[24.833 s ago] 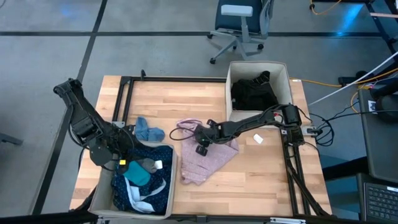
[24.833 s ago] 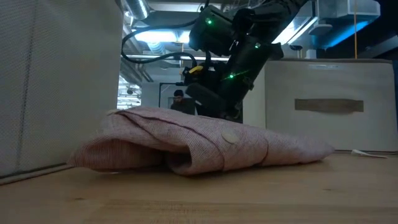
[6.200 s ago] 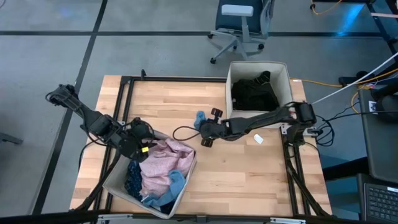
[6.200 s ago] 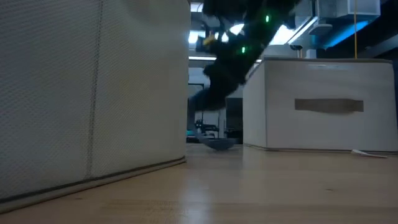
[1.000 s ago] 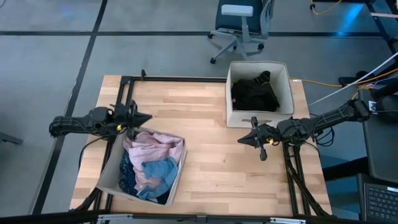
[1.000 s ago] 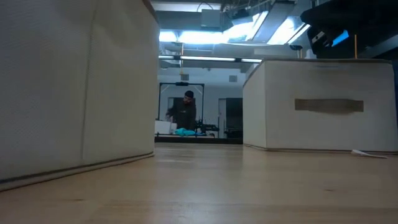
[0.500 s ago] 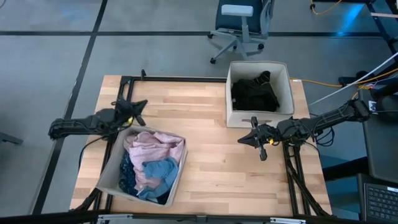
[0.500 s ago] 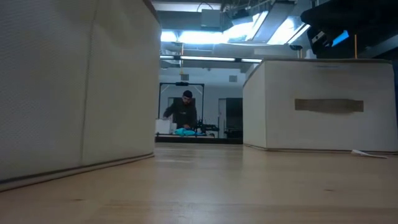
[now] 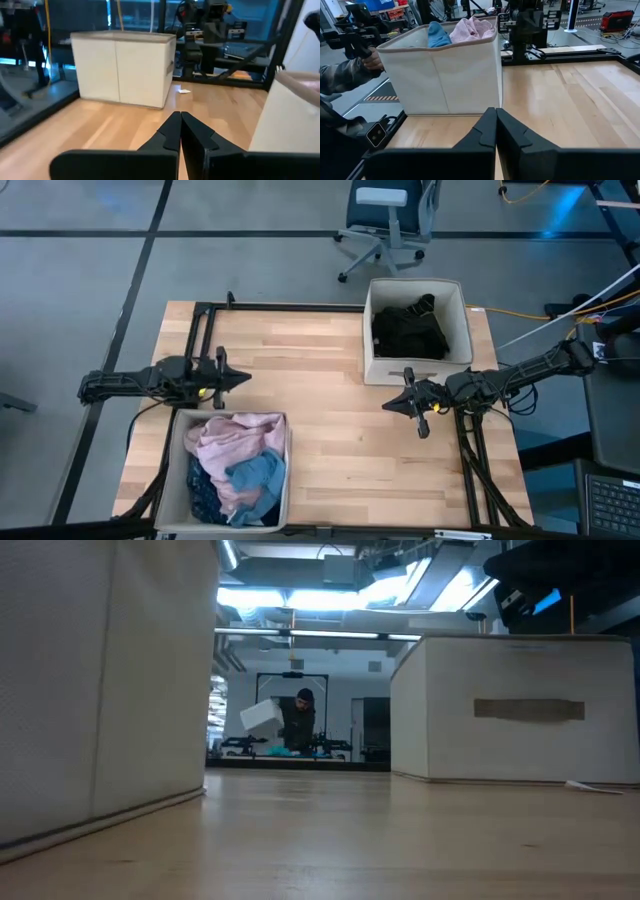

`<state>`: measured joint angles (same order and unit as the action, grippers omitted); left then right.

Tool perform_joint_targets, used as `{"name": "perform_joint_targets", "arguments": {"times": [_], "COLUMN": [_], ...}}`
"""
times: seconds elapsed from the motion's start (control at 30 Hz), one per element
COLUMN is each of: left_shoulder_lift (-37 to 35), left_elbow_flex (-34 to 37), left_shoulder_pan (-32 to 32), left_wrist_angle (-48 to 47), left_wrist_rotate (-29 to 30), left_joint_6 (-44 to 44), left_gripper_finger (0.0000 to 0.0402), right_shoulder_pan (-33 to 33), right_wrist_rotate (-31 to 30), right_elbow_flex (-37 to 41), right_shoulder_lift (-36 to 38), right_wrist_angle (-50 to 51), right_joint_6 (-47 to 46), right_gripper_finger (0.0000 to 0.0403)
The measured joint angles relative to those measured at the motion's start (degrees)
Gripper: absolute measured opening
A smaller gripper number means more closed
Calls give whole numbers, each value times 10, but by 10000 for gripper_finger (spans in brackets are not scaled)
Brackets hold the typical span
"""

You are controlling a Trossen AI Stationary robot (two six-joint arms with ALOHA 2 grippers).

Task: Sort clothes
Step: Return to Home Position

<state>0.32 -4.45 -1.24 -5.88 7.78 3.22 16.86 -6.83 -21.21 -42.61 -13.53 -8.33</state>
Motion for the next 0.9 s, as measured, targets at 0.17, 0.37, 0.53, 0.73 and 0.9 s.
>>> {"name": "perform_joint_targets", "arguments": {"times": [0.17,0.37,0.53,0.73,0.9], "left_shoulder_lift": [0,0,0,0,0], "left_elbow_flex": [2,22,22,22,22], "left_shoulder_pan": [0,0,0,0,0], "left_wrist_angle": [10,25,26,25,25], "left_wrist_rotate": [-9,-37,-38,-39,-38], "left_joint_6": [-33,-21,-24,-21,-21], "left_gripper_finger": [0,0,0,0,0], "right_shoulder_pan": [0,0,0,0,0], "right_wrist_rotate": [0,0,-10,-19,-15], "right_elbow_flex": [0,0,40,118,159], "right_shoulder_lift": [0,0,0,27,88], "right_wrist_angle": [0,1,-46,-129,-124], "right_joint_6": [1,2,11,13,13], "right_gripper_finger": [7,7,7,7,7]}}
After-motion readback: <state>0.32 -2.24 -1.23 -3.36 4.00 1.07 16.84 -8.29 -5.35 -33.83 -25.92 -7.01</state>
